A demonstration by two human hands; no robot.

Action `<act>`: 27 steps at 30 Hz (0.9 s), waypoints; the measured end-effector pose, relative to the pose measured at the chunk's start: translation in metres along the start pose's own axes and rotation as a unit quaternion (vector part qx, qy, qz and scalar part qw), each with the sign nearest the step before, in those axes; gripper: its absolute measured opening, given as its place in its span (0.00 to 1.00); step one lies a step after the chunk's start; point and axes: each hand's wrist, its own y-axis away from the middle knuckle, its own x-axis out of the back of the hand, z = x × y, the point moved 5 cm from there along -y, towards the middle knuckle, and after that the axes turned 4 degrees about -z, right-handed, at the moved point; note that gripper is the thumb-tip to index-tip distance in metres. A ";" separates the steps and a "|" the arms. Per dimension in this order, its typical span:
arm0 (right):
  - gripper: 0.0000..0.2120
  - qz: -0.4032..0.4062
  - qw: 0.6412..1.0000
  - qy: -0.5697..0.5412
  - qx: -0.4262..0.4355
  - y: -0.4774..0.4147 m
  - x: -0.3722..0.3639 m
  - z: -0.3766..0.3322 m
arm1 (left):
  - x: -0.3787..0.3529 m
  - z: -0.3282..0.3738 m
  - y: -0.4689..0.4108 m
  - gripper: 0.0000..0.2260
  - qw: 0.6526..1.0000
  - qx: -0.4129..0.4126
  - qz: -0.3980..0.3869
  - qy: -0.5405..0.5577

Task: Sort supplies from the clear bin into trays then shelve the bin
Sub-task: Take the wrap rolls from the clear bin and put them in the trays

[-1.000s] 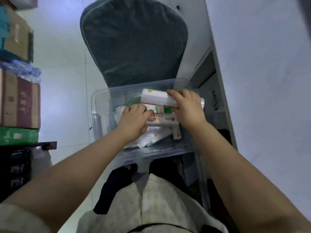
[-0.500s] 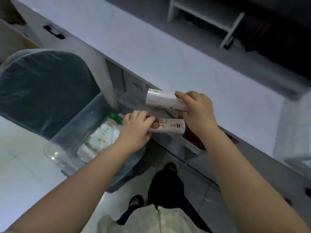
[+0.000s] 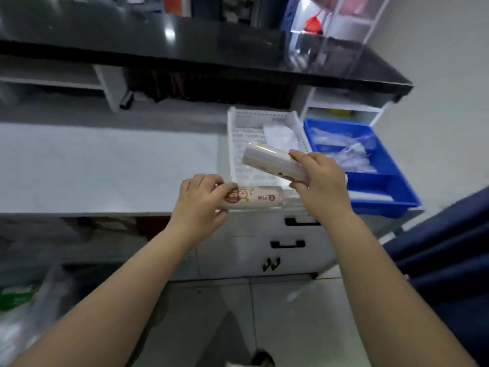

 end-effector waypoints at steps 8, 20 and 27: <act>0.31 -0.009 0.997 0.053 -0.062 0.000 0.067 0.221 | -0.073 0.129 -0.105 0.25 0.997 -0.061 0.022 0.051; 0.21 -0.208 0.969 -0.002 -0.136 -0.037 -0.014 0.327 | -0.135 0.150 -0.237 0.24 0.998 -0.042 0.004 0.049; 0.14 -0.311 0.950 -0.006 -0.002 -0.046 -0.025 0.314 | -0.174 0.152 -0.288 0.24 0.996 -0.056 -0.014 0.061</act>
